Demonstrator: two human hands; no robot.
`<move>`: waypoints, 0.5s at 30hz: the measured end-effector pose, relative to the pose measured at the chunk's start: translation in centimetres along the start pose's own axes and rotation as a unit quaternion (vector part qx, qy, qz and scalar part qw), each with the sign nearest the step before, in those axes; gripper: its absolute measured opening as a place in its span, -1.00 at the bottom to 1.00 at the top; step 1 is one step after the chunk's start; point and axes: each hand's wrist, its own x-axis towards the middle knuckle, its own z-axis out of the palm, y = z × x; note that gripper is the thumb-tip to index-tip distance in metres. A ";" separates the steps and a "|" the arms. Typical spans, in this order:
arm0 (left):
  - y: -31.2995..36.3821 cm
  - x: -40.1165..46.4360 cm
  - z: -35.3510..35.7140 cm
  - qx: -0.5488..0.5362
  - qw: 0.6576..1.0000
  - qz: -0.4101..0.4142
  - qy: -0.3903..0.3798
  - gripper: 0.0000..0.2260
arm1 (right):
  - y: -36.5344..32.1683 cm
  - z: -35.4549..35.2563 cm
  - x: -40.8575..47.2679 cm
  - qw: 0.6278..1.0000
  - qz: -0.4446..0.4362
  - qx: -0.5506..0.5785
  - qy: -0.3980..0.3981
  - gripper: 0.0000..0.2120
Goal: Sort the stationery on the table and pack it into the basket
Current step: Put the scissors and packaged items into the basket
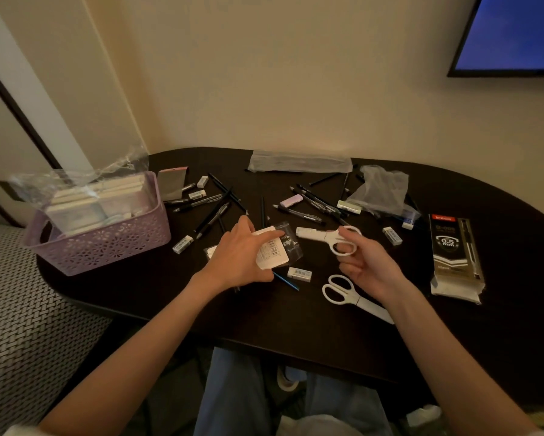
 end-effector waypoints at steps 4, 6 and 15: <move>-0.4 -0.3 -0.2 -0.010 1.000 -0.009 0.003 -0.23 | -0.8 1.1 -1.1 0.982 -0.137 -0.130 0.023 -0.87; -0.7 -0.5 -0.2 -0.013 1.000 -0.011 0.005 -0.23 | -1.3 1.8 -1.7 0.963 -0.158 -0.219 0.007 -0.87; -0.8 -1.4 -0.2 -0.034 0.999 0.006 0.032 -0.24 | -1.8 4.2 -2.2 0.872 -0.194 -0.446 0.048 -0.86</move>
